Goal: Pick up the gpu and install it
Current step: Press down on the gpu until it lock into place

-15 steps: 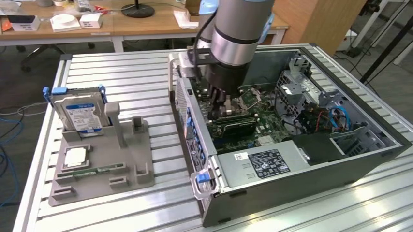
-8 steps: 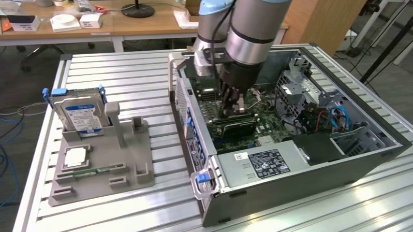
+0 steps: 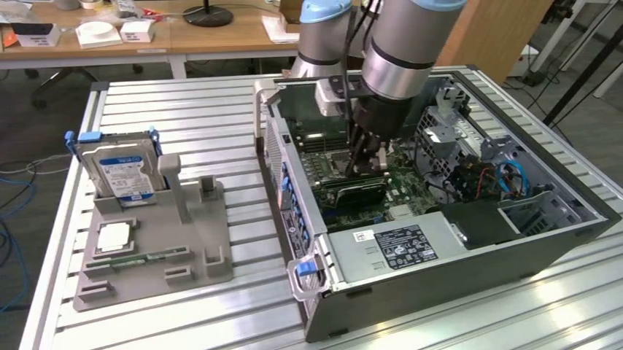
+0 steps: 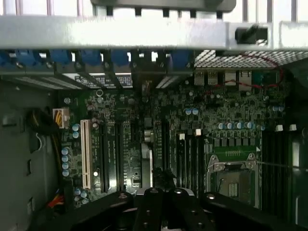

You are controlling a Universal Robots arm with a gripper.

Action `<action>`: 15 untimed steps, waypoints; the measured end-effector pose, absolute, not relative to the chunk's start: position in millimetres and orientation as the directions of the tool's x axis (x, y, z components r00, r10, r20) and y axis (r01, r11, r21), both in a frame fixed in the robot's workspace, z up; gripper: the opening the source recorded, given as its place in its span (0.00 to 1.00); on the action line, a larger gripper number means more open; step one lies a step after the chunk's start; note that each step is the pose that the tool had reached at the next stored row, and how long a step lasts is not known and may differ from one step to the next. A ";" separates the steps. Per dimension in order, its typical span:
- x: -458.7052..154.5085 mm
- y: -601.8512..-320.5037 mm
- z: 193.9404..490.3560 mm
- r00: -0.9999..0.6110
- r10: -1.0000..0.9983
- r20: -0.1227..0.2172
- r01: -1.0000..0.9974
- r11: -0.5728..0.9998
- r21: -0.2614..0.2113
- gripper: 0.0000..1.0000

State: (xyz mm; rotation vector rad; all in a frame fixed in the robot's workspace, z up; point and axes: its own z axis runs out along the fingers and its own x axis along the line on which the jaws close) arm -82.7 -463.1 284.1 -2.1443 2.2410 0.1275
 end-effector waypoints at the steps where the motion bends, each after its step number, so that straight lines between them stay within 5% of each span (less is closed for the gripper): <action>1: -80.9 -463.1 282.2 -0.045 -0.995 -0.084 -0.999 0.043 0.033 0.11; 15: -66.2 -463.7 267.7 -0.045 -0.996 -0.082 -0.999 0.042 0.031 0.11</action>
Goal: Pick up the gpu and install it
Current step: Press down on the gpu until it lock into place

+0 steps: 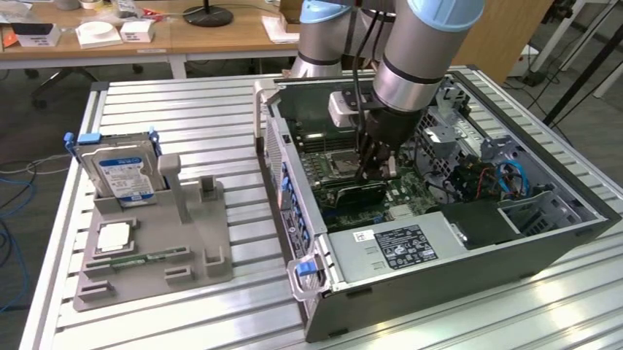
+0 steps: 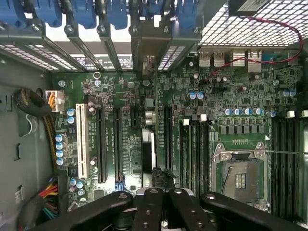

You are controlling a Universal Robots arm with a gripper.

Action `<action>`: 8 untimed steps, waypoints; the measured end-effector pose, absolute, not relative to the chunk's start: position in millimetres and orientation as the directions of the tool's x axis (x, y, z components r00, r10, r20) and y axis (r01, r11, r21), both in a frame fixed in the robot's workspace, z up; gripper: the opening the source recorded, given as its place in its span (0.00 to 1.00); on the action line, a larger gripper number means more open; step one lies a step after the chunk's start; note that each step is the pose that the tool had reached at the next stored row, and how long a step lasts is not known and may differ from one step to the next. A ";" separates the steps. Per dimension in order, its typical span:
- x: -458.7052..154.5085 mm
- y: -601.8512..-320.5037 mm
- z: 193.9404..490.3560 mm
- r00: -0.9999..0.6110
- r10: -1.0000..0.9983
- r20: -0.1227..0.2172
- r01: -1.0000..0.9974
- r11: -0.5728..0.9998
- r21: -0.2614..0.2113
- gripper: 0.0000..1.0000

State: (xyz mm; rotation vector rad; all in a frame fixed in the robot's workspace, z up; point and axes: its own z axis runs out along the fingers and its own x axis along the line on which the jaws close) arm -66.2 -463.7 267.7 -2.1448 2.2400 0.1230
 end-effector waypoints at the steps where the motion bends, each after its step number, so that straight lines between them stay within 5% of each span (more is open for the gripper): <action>1: -66.1 -463.9 267.0 -0.045 -0.996 -0.082 -0.999 0.042 0.031 0.11; 8: -65.9 -464.3 260.0 -0.045 -0.996 -0.080 -0.999 0.042 0.032 0.11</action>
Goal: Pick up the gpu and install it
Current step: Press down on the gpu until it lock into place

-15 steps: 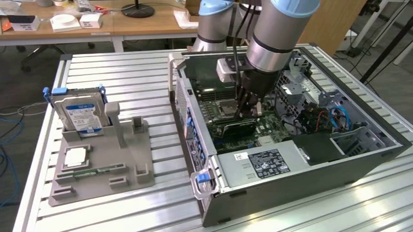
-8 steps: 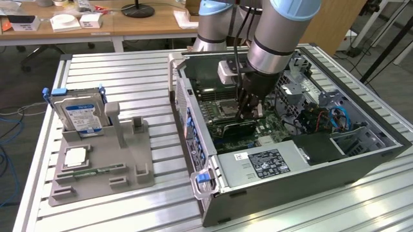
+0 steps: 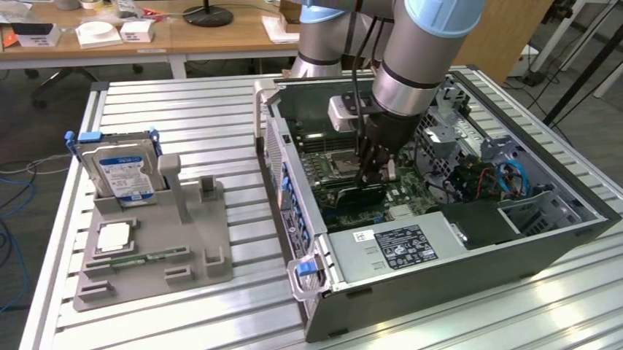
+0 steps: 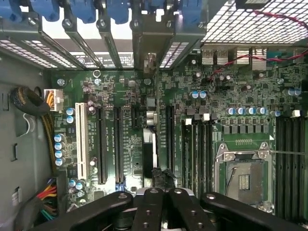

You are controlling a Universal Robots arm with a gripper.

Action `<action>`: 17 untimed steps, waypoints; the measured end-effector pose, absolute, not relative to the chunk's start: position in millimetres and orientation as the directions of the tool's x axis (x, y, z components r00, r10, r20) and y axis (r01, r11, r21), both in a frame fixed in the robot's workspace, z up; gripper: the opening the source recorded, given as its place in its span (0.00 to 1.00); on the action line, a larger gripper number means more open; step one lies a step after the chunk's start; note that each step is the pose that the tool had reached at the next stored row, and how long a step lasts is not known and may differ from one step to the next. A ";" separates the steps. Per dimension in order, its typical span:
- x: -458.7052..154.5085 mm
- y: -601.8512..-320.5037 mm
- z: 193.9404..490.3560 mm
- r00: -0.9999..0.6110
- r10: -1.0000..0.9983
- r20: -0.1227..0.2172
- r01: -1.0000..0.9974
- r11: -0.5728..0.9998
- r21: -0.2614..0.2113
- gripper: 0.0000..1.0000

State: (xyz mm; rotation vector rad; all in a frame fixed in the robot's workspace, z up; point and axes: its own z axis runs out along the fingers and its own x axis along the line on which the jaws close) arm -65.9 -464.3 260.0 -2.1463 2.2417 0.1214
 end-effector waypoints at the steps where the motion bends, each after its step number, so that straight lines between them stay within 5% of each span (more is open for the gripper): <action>1: -65.8 -464.3 258.9 -0.045 -0.996 -0.080 -0.999 0.042 0.032 0.11; 17: -66.3 -464.1 286.5 -0.045 -0.995 -0.085 -0.999 0.042 0.031 0.11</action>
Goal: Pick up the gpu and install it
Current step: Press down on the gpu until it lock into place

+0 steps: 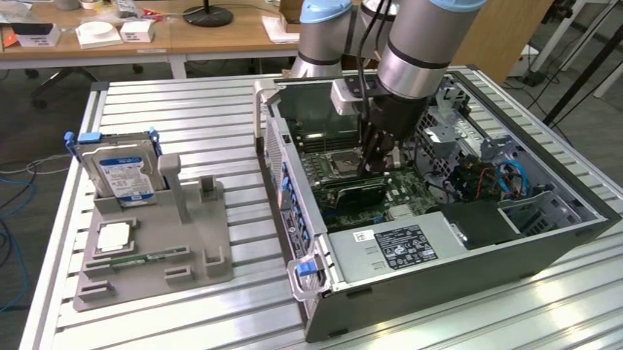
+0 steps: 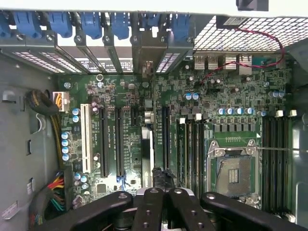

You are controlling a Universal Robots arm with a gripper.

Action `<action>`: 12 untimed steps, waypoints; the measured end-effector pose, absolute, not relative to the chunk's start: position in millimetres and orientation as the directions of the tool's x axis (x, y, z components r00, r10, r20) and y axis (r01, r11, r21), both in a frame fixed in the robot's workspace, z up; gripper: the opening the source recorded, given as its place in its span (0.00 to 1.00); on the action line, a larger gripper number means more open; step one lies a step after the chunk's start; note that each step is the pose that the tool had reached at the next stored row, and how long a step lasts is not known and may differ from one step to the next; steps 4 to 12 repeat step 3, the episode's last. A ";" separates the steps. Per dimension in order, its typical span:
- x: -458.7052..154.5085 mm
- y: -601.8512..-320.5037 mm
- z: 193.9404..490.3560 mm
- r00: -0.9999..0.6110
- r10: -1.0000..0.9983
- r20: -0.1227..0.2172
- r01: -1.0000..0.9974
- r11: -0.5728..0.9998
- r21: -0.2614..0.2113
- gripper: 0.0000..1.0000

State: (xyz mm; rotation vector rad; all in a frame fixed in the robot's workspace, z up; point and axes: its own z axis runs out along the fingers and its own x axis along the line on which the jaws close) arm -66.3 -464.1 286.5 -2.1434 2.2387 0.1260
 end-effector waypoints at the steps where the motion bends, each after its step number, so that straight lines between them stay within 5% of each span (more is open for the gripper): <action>1: -66.3 -464.1 286.5 -0.045 -0.995 -0.085 -0.999 0.042 0.031 0.11; 12: -66.3 -464.1 286.5 -0.045 -0.995 -0.085 -0.999 0.042 0.031 0.11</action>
